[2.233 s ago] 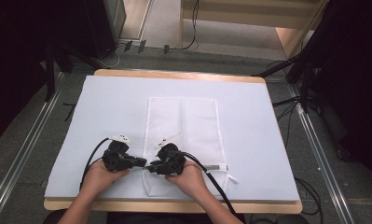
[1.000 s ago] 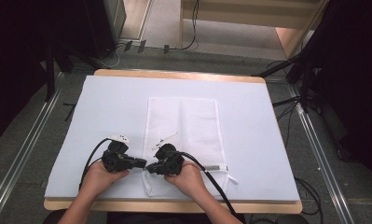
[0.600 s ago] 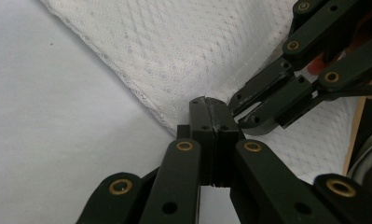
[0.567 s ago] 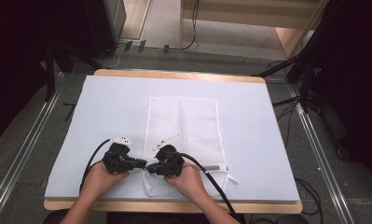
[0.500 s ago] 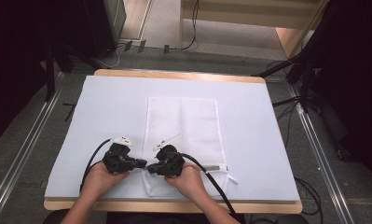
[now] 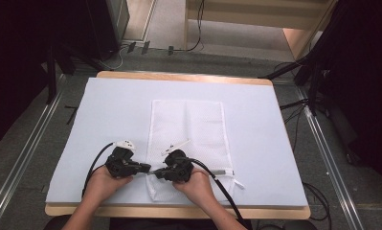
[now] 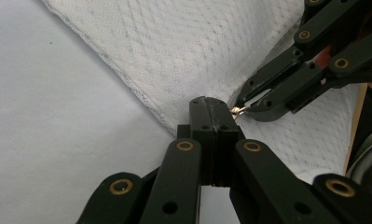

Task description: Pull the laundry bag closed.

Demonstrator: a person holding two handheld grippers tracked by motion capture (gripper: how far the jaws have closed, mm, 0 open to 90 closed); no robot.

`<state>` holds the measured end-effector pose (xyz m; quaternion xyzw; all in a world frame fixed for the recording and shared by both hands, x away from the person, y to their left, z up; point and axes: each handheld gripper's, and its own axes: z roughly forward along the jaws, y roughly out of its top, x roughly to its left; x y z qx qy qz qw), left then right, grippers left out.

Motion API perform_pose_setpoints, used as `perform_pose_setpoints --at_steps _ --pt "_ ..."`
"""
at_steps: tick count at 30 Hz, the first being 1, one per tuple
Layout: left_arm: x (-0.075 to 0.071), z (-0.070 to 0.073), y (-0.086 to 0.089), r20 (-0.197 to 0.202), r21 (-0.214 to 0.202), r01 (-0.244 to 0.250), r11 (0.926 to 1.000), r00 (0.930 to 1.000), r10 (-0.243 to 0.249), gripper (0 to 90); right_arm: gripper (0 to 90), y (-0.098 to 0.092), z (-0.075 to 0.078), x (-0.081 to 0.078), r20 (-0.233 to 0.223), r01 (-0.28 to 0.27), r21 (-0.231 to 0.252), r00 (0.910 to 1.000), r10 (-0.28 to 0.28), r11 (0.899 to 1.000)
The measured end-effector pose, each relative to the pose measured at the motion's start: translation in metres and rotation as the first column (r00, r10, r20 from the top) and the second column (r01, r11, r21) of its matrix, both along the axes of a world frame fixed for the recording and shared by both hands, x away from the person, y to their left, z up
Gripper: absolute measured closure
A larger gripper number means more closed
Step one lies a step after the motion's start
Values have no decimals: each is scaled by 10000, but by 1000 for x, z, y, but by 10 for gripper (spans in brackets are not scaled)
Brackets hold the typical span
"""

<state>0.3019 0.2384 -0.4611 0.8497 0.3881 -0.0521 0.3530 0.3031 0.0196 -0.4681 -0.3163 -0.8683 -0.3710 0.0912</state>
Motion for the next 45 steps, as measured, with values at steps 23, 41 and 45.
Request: perform_pose_setpoints --at_steps 23,41,45 --pt "0 -1 1 -19 -133 19 9999 10000 -19 900 882 -12 -2 -3 202 51 90 9998 -53 9999" --pt "0 -1 1 -42 -88 -19 10000 10000 19 900 882 -29 0 -4 158 193 -77 9997 -192 9998" --pt "0 -1 1 -53 -89 -43 10000 10000 43 900 882 -32 0 -4 100 220 -58 9997 -219 9997"
